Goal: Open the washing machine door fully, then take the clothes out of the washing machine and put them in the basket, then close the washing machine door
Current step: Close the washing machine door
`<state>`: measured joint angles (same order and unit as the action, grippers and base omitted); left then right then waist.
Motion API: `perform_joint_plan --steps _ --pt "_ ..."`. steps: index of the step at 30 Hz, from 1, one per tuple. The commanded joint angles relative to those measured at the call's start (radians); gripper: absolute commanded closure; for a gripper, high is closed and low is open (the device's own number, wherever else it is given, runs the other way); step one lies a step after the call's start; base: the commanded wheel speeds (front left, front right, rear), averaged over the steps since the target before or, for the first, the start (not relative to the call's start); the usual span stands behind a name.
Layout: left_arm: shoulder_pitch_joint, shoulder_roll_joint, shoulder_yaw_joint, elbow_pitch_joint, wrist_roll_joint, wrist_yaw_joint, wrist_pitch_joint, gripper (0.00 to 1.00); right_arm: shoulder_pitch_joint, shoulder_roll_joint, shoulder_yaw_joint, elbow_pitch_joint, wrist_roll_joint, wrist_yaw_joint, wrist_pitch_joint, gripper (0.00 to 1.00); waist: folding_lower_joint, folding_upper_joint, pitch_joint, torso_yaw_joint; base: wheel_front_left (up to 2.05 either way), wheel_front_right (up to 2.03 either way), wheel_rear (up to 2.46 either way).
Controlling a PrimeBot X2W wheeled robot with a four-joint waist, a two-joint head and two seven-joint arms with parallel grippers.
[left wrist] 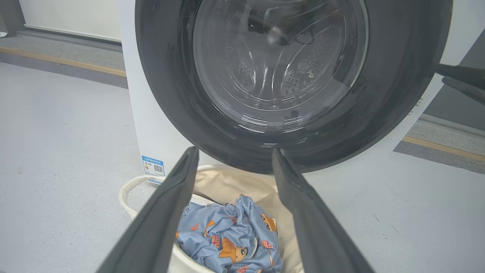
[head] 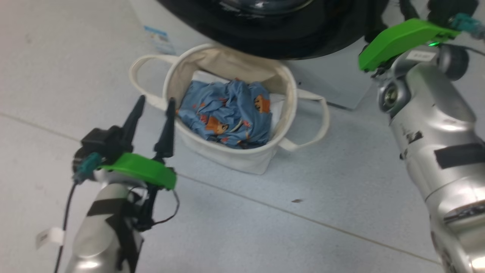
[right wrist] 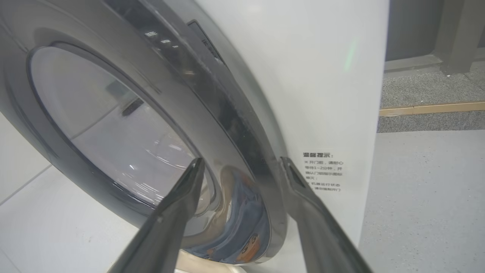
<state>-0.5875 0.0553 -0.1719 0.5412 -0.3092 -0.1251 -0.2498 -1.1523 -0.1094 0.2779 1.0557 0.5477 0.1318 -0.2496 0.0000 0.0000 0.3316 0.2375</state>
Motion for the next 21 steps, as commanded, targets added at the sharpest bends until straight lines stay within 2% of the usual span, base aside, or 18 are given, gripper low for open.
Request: perform_joint_plan --steps 1,7,13,16,21 --pt "0.006 0.046 0.042 -0.024 0.008 -0.006 -0.012 0.0 0.009 0.028 0.023 -0.043 0.001 -0.001 -0.012 0.0 0.0 0.0 -0.027 -0.029 0.0 0.0 0.0" --pt "0.05 0.118 0.103 -0.025 -0.007 -0.006 -0.012 0.0 0.101 0.029 0.086 -0.137 0.007 -0.001 -0.012 0.0 0.0 0.0 -0.098 -0.112 0.0 0.0 0.0" --pt "0.098 0.206 0.159 -0.036 -0.05 -0.006 -0.012 0.0 0.257 -0.011 0.131 -0.294 0.011 -0.001 -0.012 0.0 0.0 0.0 -0.169 -0.208 0.0 0.0 0.0" --pt "0.12 0.253 0.178 -0.037 -0.068 -0.006 -0.012 0.0 0.339 -0.057 0.111 -0.388 0.012 -0.001 -0.012 0.0 0.0 0.0 -0.197 -0.251 0.0 0.0 0.0" --pt "0.143 0.328 0.166 -0.039 -0.1 -0.006 -0.012 0.0 0.492 -0.114 0.014 -0.532 -0.02 -0.001 -0.012 0.0 0.0 0.0 -0.231 -0.311 0.0 0.0 0.0"
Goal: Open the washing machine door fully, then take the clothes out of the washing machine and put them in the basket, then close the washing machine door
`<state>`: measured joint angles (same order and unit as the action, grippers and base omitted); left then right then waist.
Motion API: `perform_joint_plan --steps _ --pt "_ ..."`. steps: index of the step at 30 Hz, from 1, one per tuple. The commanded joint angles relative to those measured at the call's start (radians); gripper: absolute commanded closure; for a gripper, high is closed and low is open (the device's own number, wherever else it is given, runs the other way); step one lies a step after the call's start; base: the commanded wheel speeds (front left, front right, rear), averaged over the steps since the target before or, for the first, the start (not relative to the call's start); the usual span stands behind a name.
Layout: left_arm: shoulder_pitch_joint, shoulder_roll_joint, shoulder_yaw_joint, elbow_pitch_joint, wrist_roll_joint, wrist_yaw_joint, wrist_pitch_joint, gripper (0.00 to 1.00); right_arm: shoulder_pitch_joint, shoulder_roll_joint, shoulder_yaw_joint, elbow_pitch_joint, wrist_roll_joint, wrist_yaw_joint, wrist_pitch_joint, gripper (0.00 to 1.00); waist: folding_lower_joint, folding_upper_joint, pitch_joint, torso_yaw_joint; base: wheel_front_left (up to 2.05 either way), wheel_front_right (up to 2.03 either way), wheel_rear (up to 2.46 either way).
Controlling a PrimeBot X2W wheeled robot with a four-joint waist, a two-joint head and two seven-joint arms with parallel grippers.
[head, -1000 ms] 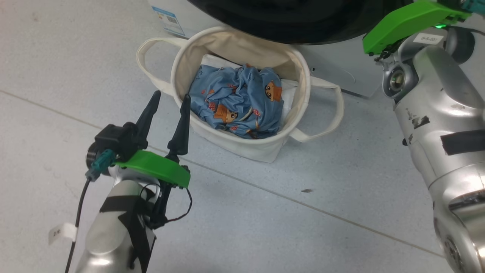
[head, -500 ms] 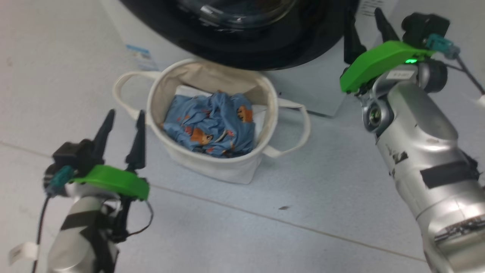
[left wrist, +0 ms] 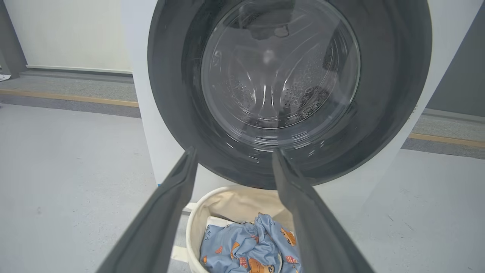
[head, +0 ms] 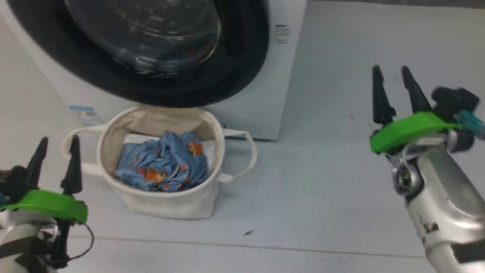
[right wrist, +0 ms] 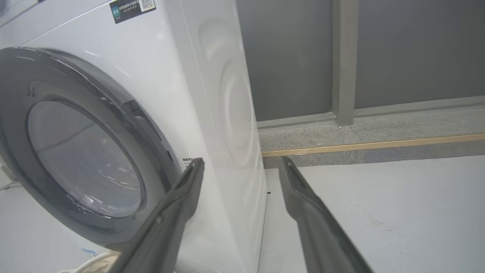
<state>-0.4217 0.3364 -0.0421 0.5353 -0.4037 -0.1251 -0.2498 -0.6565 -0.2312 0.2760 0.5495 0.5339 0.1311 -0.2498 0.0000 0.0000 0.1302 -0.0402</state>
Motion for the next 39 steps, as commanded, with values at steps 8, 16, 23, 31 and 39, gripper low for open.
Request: perform_joint_plan --steps 8,16,23,31,39 --pt "0.003 0.134 0.021 -0.026 -0.09 -0.006 -0.012 0.0 0.212 -0.015 -0.096 -0.218 -0.062 0.0 -0.012 0.0 0.0 0.0 -0.07 -0.125 0.0 0.0 0.0" --pt "0.048 0.148 0.028 -0.013 -0.097 -0.005 -0.012 0.0 0.356 -0.036 -0.086 -0.324 -0.047 0.0 -0.012 0.0 0.0 0.0 -0.112 -0.168 0.0 0.0 0.0" --pt "0.084 0.127 0.05 -0.021 -0.092 -0.005 -0.012 0.0 0.39 -0.053 -0.067 -0.336 -0.033 0.0 -0.012 0.0 0.0 0.0 -0.13 -0.168 0.0 0.0 0.0" --pt "0.111 0.117 0.047 -0.044 -0.099 -0.005 -0.012 0.0 0.404 -0.054 -0.061 -0.332 -0.054 0.0 -0.012 0.0 0.0 0.0 -0.146 -0.149 0.0 0.0 0.0" --pt "0.107 0.119 0.03 -0.051 -0.088 -0.005 -0.012 0.0 0.408 -0.057 -0.048 -0.312 -0.072 0.0 -0.012 0.0 0.0 0.0 -0.153 -0.141 0.0 0.0 0.0"
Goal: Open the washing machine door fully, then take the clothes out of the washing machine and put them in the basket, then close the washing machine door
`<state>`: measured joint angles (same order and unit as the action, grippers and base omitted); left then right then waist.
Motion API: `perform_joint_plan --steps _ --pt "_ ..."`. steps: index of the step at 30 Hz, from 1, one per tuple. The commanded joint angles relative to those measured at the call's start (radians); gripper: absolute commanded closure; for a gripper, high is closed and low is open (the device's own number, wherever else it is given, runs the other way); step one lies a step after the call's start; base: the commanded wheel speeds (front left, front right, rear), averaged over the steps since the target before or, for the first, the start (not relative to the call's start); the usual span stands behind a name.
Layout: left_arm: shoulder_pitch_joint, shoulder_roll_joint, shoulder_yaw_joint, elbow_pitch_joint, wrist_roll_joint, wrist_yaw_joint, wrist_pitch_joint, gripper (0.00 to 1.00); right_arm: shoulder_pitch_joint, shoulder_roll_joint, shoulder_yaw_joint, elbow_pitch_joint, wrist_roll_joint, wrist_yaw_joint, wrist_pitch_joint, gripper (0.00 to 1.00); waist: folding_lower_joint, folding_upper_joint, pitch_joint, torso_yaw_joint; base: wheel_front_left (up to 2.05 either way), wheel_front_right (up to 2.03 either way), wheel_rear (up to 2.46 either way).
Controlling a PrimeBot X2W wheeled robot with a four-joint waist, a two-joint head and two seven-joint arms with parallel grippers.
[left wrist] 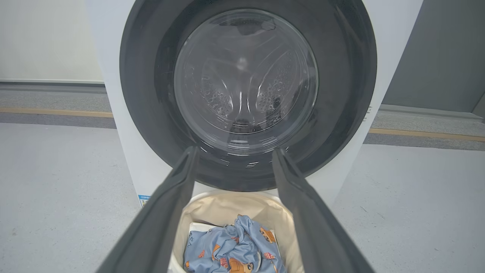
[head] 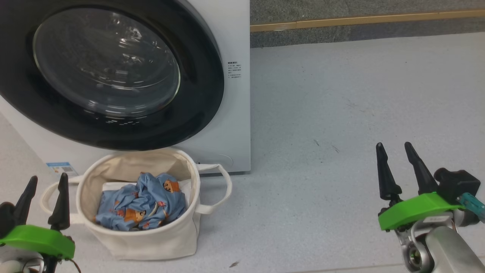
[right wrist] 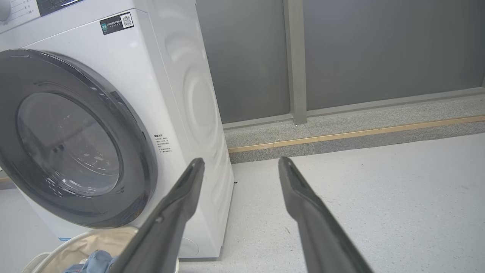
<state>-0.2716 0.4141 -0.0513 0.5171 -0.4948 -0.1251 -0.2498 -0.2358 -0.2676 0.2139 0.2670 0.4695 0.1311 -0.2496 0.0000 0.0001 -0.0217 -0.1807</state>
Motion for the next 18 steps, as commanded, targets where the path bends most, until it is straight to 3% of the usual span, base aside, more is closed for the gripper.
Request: perform_joint_plan --steps 1,18 --pt "-0.042 0.041 0.038 -0.033 0.004 -0.005 -0.012 0.0 -0.013 -0.021 0.013 -0.027 -0.008 0.0 -0.012 0.0 0.0 -0.0001 -0.002 0.0 0.0 0.0 0.0" --pt "-0.034 0.047 0.042 -0.036 0.002 -0.006 -0.012 0.0 -0.021 -0.007 0.016 -0.021 -0.016 0.0 -0.012 0.0 0.0 -0.0001 -0.003 -0.006 0.0 0.0 0.0"
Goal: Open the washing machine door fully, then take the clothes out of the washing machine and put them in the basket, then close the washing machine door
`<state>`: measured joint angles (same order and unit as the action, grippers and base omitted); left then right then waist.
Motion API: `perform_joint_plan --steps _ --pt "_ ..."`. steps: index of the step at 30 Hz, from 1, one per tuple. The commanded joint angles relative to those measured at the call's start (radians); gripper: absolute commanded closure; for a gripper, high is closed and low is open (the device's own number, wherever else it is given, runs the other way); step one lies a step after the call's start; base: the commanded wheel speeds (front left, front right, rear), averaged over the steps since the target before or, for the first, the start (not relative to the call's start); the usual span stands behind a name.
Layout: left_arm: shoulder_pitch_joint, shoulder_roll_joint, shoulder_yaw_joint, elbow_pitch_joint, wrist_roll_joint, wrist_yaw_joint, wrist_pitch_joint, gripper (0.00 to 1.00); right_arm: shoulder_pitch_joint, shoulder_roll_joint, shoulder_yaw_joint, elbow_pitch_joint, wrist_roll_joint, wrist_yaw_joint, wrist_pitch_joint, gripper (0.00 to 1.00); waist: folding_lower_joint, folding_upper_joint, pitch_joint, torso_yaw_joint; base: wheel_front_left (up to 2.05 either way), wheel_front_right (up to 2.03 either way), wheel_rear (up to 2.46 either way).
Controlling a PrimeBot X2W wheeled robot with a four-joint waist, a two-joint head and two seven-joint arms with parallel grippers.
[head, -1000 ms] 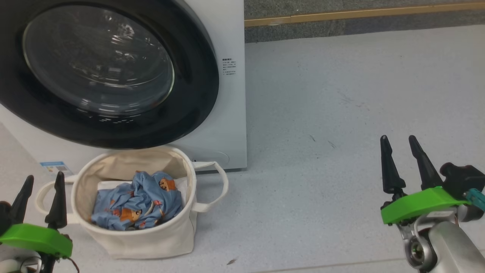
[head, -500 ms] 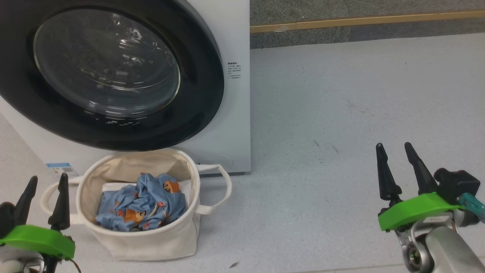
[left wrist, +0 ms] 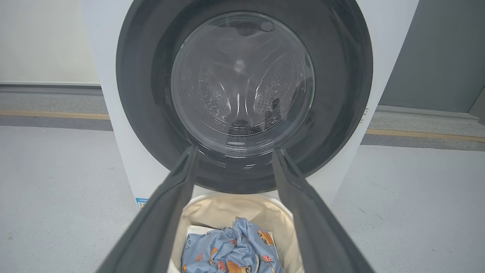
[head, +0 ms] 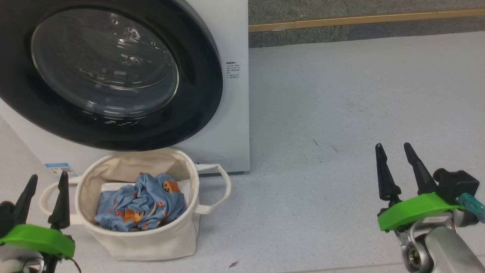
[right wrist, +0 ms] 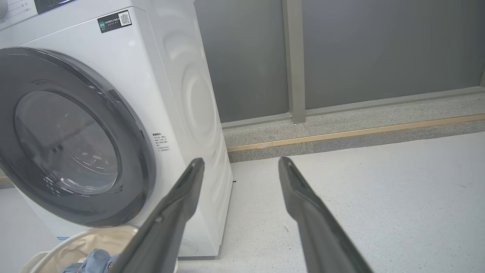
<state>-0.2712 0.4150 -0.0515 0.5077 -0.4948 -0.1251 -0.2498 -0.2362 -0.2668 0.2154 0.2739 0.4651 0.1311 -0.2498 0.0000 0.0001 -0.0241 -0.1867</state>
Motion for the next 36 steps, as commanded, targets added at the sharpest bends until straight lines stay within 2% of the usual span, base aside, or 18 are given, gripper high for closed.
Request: perform_joint_plan --steps 1,36 --pt "-0.035 0.046 0.041 -0.025 0.002 -0.006 -0.012 0.0 -0.021 -0.008 0.015 -0.027 -0.012 0.0 -0.012 0.0 0.0 -0.0001 0.0 0.0 0.0 0.0 0.0" --pt "-0.031 0.061 0.023 -0.041 -0.004 -0.006 -0.012 0.0 -0.019 -0.001 0.007 -0.035 -0.027 0.0 -0.012 0.0 0.0 -0.0001 0.0 0.008 0.0 0.0 0.0"
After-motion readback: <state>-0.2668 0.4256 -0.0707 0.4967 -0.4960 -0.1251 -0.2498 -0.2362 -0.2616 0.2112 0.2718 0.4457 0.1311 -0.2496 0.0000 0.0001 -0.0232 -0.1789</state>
